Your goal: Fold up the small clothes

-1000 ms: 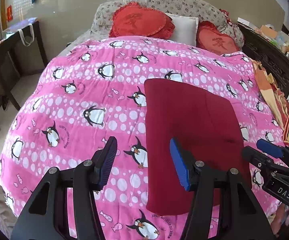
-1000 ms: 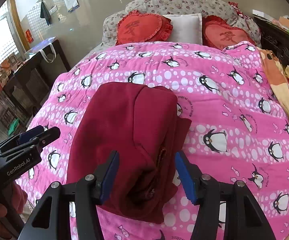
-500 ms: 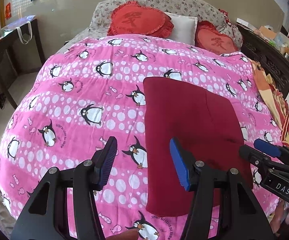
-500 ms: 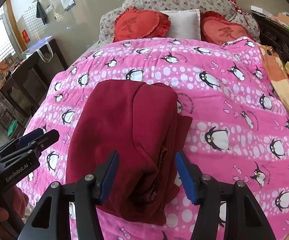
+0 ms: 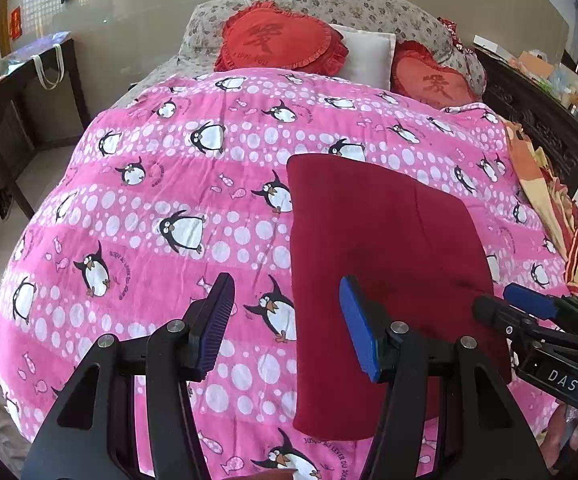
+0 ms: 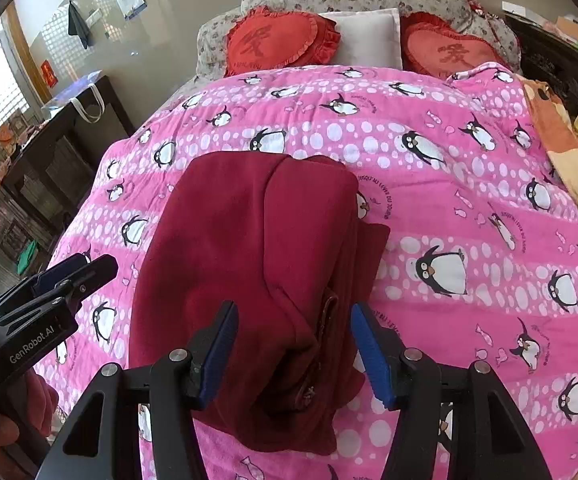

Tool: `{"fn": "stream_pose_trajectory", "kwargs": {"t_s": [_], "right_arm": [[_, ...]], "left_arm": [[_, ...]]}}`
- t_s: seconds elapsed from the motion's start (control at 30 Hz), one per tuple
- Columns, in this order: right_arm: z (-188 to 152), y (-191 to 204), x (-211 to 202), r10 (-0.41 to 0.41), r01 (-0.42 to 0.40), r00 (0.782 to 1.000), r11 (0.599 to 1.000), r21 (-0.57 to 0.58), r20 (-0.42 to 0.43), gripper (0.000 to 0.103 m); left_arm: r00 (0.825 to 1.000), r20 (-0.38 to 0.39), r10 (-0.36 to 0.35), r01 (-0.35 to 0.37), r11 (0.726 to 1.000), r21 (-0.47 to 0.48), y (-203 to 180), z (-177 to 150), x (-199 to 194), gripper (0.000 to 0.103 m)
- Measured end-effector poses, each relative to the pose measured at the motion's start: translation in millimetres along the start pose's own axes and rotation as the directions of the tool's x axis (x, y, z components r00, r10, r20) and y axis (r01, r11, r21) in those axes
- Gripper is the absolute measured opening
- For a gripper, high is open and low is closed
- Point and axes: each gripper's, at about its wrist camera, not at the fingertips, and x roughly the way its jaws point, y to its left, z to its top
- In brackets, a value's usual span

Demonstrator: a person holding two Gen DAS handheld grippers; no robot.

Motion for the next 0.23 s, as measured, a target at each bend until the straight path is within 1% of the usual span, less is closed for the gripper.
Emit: {"fn": "stream_pose_trajectory", "kwargs": {"t_s": [0.13, 0.23], "right_arm": [[0.3, -0.9, 2.4, 0.0, 0.0, 1.0, 1.0, 0.0, -0.004, 0.056], [1.3, -6.6, 0.9, 0.014, -0.014, 1.0, 1.0, 0.013, 0.008, 0.056]], "left_arm": [[1.0, 0.002, -0.009, 0.009, 1.0, -0.01, 1.6, 0.7, 4.7, 0.055], [1.0, -0.003, -0.016, 0.016, 0.999, -0.037, 9.8, 1.9, 9.1, 0.055]]}}
